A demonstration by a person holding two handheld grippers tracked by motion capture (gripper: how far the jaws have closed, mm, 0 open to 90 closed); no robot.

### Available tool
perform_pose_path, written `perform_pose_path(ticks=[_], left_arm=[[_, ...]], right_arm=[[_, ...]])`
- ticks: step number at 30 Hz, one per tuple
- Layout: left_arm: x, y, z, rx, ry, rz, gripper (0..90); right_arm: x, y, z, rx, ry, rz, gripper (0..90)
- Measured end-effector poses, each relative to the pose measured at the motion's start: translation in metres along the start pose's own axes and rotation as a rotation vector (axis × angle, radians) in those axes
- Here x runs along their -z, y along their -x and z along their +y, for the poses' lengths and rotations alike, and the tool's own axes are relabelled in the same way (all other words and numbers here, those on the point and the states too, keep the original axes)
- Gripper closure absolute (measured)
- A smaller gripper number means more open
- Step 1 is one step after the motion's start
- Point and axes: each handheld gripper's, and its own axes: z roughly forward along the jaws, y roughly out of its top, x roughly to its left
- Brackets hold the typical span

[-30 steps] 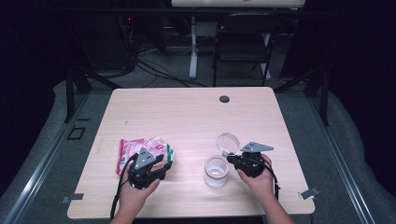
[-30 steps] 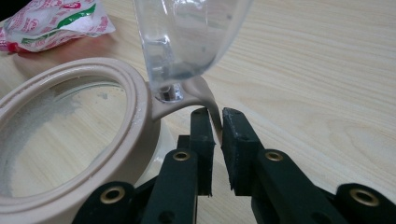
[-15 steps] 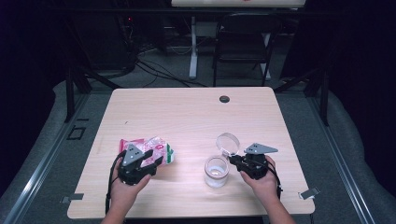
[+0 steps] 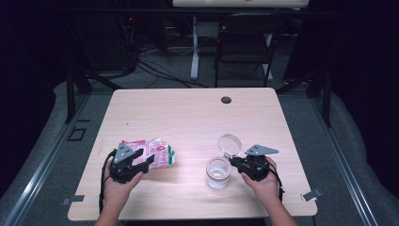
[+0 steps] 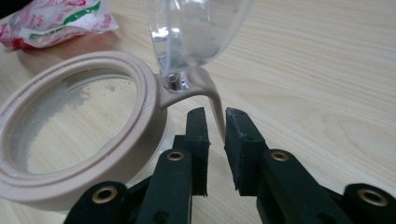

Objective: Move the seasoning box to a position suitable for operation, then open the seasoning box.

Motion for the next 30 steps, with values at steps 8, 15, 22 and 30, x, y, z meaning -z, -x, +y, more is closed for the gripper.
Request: perform_pose_path(ticks=[8, 15, 22, 30], left_arm=[[-0.002, -0.003, -0.003, 0.006, -0.019, -0.034, 50.5], [-0.002, -0.004, -0.005, 0.005, -0.02, -0.033, 51.5], [-0.004, -0.004, -0.007, -0.004, -0.029, -0.038, 55.4], [-0.008, -0.003, -0.011, -0.006, -0.042, -0.04, 55.7]], right_arm=[[-0.008, 0.003, 0.001, -0.01, -0.006, 0.003, 82.6], [-0.016, 0.006, 0.004, -0.006, -0.01, 0.003, 83.6], [-0.014, 0.008, 0.005, -0.005, -0.005, -0.002, 79.2], [0.012, 0.008, 0.003, -0.01, 0.026, -0.029, 72.6]])
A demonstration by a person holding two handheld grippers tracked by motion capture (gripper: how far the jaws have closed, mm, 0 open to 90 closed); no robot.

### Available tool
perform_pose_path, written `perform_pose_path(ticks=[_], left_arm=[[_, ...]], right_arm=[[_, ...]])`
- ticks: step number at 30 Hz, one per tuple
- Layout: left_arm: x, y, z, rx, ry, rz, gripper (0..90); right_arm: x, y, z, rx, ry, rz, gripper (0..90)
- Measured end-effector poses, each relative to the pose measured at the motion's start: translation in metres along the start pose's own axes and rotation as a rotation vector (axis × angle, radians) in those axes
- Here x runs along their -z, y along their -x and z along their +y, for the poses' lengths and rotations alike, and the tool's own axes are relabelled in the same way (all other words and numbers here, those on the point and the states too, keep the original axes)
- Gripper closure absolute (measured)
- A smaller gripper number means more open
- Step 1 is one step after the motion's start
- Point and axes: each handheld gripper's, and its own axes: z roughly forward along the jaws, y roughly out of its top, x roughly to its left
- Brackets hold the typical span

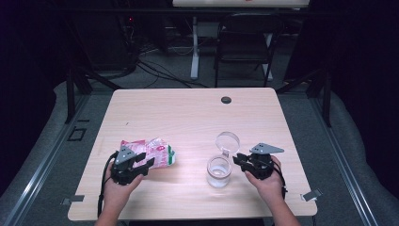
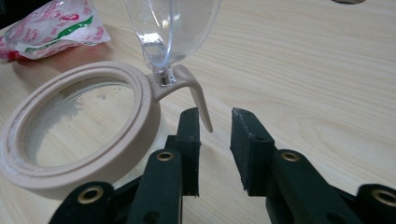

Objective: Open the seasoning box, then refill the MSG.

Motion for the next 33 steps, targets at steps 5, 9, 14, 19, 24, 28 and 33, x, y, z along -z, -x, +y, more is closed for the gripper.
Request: perform_pose_path(ticks=[5, 9, 14, 19, 24, 28, 33], left_arm=[[-0.008, 0.005, -0.003, -0.04, -0.041, 0.007, 55.7], [-0.014, 0.014, -0.004, -0.104, -0.055, 0.035, 51.5], [-0.02, 0.018, -0.004, -0.135, -0.075, 0.054, 44.1], [-0.02, 0.023, -0.002, -0.159, -0.069, 0.048, 41.9], [-0.02, 0.032, 0.001, -0.191, -0.05, 0.034, 38.9], [-0.021, 0.039, 0.002, -0.225, -0.061, 0.021, 37.2], [-0.024, 0.045, 0.002, -0.269, -0.067, 0.032, 36.2]], right_arm=[[0.005, -0.002, 0.0, 0.001, 0.006, -0.014, 69.8], [0.006, -0.002, 0.0, -0.003, 0.013, -0.014, 67.9], [0.007, -0.002, -0.001, -0.009, 0.016, -0.021, 67.4], [0.009, -0.001, -0.001, -0.019, 0.022, -0.021, 66.7], [0.012, 0.001, -0.003, -0.024, 0.027, -0.019, 65.9], [0.012, 0.002, -0.003, -0.029, 0.028, -0.023, 65.4], [0.012, 0.001, -0.004, -0.026, 0.026, -0.027, 65.2]])
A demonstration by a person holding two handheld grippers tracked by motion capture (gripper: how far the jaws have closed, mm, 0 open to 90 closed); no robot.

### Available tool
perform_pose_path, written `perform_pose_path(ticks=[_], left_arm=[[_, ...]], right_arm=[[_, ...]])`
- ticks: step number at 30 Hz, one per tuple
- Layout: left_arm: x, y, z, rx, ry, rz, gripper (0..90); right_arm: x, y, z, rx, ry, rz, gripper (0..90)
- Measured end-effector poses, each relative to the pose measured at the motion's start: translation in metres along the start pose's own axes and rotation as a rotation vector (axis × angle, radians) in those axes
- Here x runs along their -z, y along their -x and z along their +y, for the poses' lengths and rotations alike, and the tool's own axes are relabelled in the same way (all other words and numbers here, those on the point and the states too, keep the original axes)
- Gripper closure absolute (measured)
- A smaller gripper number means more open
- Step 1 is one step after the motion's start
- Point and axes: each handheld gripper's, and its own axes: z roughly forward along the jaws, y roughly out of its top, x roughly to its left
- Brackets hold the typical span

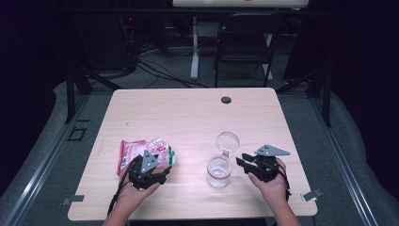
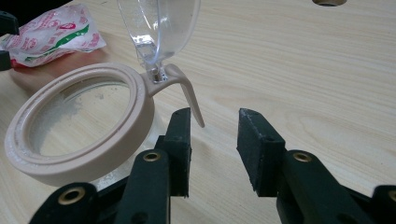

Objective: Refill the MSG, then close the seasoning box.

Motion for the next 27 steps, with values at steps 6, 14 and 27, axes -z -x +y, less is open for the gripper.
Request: perform_pose_path(ticks=[6, 14, 27], left_arm=[[-0.008, 0.006, 0.0, -0.034, -0.027, 0.015, 36.3], [-0.022, 0.01, -0.001, -0.084, -0.063, 0.068, 36.2], [-0.039, 0.012, -0.002, -0.13, -0.113, 0.199, 36.9]], right_arm=[[0.001, 0.0, -0.002, -0.001, -0.002, -0.005, 64.7], [0.005, 0.0, -0.005, -0.001, 0.003, -0.009, 64.1], [0.016, 0.004, -0.011, -0.015, 0.013, -0.04, 63.0]])
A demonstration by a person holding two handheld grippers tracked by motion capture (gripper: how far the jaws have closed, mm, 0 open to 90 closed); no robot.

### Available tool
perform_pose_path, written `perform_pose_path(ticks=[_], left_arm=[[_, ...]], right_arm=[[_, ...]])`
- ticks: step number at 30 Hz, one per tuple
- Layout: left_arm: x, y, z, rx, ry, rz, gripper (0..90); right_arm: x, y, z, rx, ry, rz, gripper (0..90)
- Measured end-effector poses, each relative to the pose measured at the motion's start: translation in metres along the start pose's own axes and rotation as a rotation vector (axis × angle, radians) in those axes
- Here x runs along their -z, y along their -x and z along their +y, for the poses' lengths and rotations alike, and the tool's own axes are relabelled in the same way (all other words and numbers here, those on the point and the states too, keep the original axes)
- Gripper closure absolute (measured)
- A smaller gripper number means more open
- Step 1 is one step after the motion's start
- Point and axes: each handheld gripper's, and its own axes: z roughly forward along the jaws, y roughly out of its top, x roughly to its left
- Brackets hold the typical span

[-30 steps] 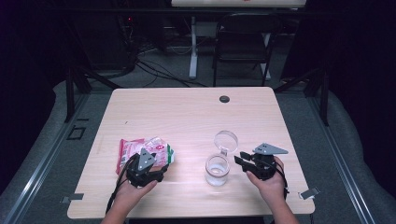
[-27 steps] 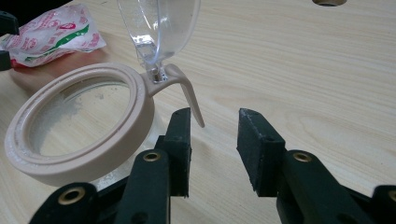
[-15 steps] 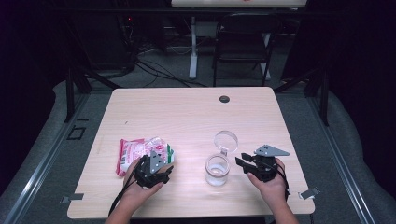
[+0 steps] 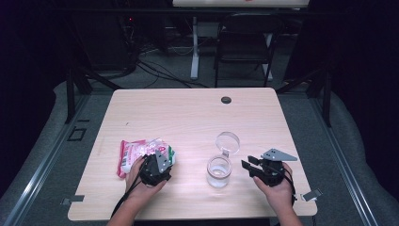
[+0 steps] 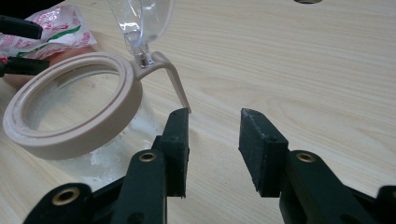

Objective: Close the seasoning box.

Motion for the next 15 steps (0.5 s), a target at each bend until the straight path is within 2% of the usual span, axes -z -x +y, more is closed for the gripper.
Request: perform_pose_path(ticks=[2, 4, 7, 11, 15], left_arm=[[-0.003, 0.001, 0.001, -0.026, -0.011, 0.024, 36.9], [-0.006, 0.003, 0.002, -0.025, -0.015, 0.045, 37.1], [-0.012, 0.003, 0.002, -0.049, -0.03, 0.073, 37.8], [-0.017, 0.002, 0.002, -0.048, -0.043, 0.093, 41.0], [-0.021, 0.0, 0.001, -0.032, -0.049, 0.109, 48.9]], right_arm=[[0.002, 0.0, -0.001, -0.001, 0.0, -0.007, 62.8], [0.003, 0.0, -0.002, 0.002, 0.002, -0.013, 62.7], [0.007, 0.002, -0.003, -0.003, 0.005, -0.016, 62.6], [0.011, 0.004, -0.006, -0.008, 0.005, -0.033, 62.4], [0.013, 0.005, -0.007, -0.017, 0.014, -0.037, 62.2]])
